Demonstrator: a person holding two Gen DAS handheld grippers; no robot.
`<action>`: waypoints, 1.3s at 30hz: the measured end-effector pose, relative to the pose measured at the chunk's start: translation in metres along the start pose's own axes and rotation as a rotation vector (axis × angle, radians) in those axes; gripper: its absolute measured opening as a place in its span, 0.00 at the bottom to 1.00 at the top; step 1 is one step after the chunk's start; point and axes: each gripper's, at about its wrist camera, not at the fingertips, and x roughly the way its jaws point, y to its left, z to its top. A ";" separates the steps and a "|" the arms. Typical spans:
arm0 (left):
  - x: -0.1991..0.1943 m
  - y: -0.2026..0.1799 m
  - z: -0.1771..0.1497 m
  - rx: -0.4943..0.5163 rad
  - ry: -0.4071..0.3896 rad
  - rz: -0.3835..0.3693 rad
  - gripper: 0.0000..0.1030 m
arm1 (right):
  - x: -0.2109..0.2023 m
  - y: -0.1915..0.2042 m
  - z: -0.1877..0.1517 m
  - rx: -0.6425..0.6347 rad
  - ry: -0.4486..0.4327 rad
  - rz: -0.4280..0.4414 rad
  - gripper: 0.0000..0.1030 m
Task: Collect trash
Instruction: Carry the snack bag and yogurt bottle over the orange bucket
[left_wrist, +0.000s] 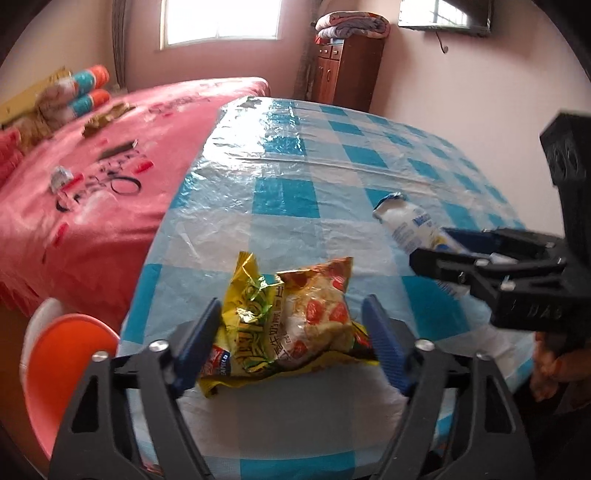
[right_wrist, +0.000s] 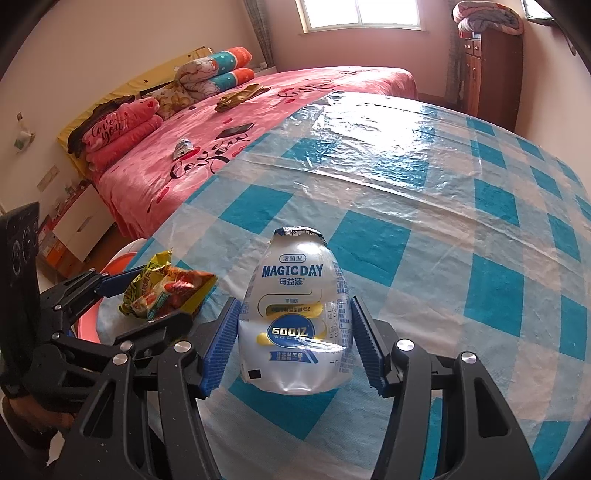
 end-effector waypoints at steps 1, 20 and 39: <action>-0.001 0.000 -0.001 -0.002 -0.008 0.007 0.65 | -0.001 -0.001 0.000 0.004 -0.002 -0.002 0.59; -0.028 0.038 -0.003 -0.135 -0.068 -0.071 0.50 | -0.008 0.015 0.007 -0.022 -0.014 0.018 0.59; -0.074 0.140 -0.027 -0.304 -0.105 0.167 0.50 | 0.014 0.109 0.031 -0.194 0.049 0.204 0.59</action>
